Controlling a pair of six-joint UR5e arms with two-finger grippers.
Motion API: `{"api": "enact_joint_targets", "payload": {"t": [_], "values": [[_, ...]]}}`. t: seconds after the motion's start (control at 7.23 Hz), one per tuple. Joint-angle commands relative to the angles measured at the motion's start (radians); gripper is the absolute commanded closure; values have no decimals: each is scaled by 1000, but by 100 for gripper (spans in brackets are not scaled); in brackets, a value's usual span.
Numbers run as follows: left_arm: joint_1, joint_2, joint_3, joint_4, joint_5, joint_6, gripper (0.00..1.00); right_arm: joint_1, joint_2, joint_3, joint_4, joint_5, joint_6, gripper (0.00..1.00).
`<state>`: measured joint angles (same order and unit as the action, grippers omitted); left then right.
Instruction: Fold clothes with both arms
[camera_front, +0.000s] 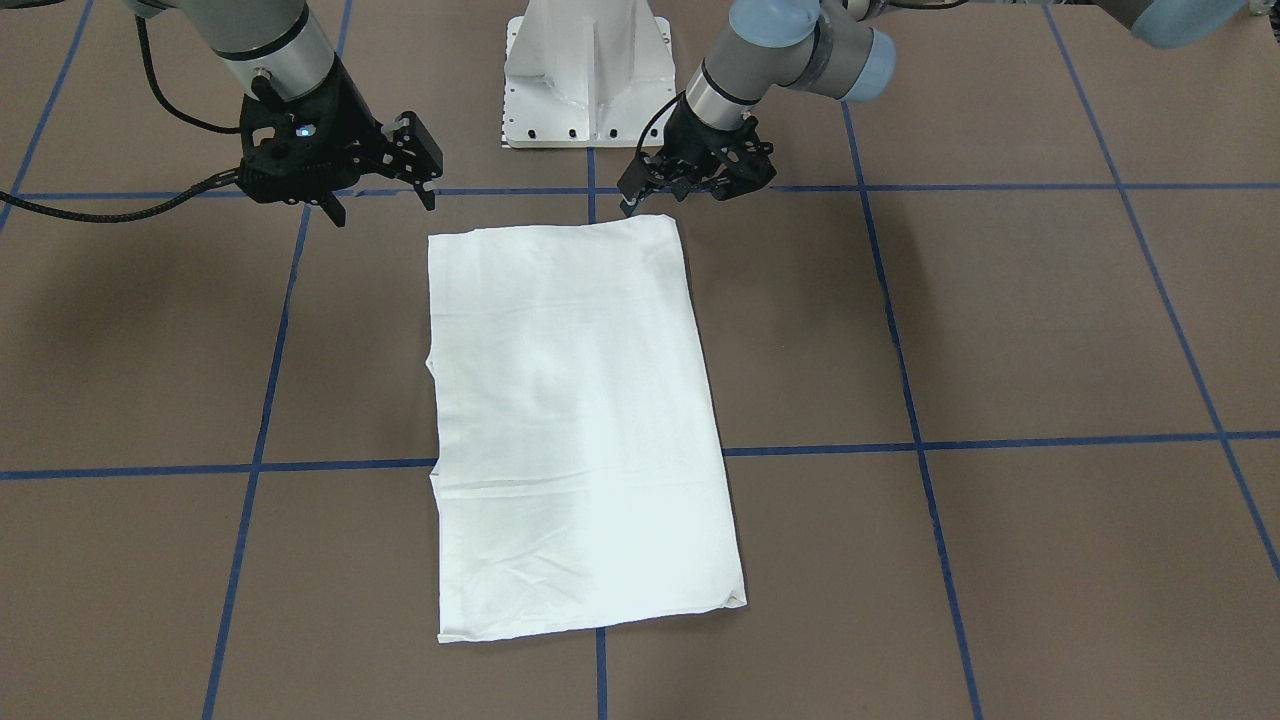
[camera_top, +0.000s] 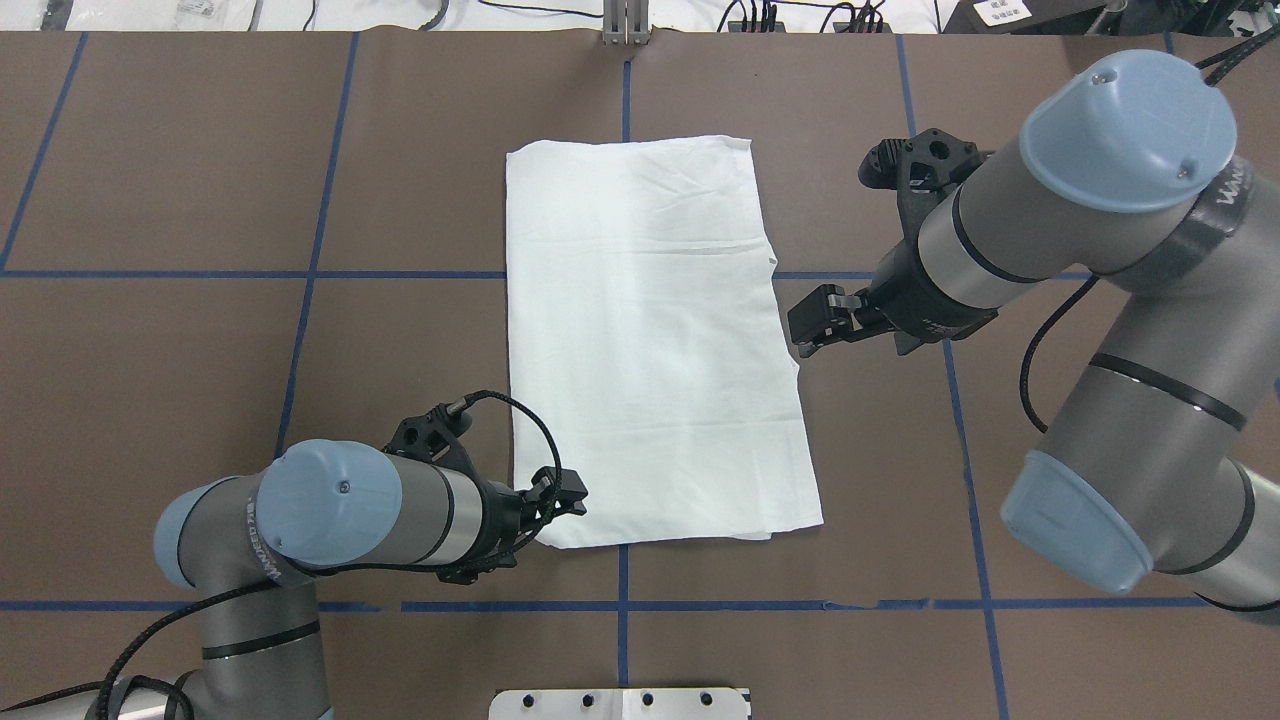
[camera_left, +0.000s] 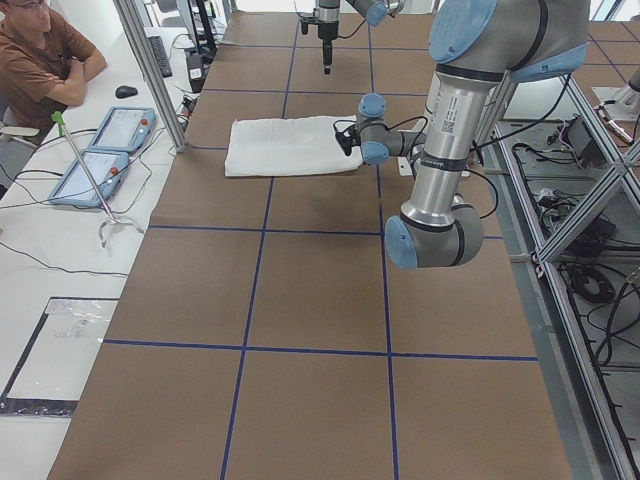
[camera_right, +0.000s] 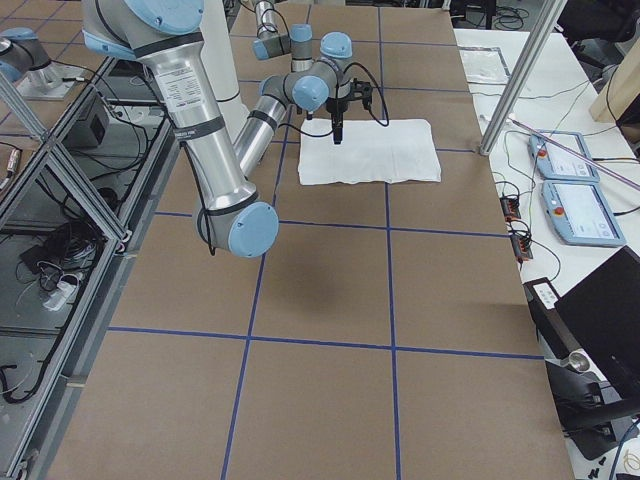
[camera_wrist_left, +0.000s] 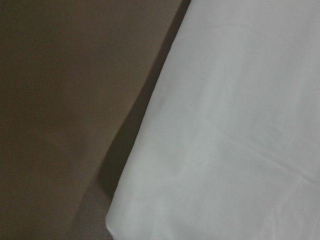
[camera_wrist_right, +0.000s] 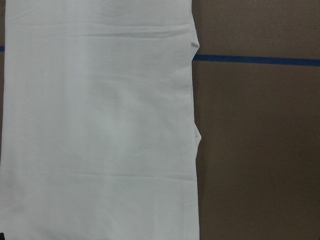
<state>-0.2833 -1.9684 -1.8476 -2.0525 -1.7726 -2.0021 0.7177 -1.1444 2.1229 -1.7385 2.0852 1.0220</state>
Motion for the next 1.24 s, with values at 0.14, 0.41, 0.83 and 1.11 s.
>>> {"api": "enact_joint_targets", "payload": {"t": [0.14, 0.41, 0.83, 1.11], "values": [[21, -3, 34, 3, 35, -1, 2, 3, 9, -1, 2, 1, 6, 0], [19, -3, 47, 3, 53, -1, 9, 3, 8, -11, 2, 3, 6, 0], [15, -4, 51, 3, 73, 0, 21, 3, 8, -12, 2, 1, 7, 0], [7, -4, 51, 2, 78, 0, 30, 3, 8, -12, 2, 1, 7, 0]]}}
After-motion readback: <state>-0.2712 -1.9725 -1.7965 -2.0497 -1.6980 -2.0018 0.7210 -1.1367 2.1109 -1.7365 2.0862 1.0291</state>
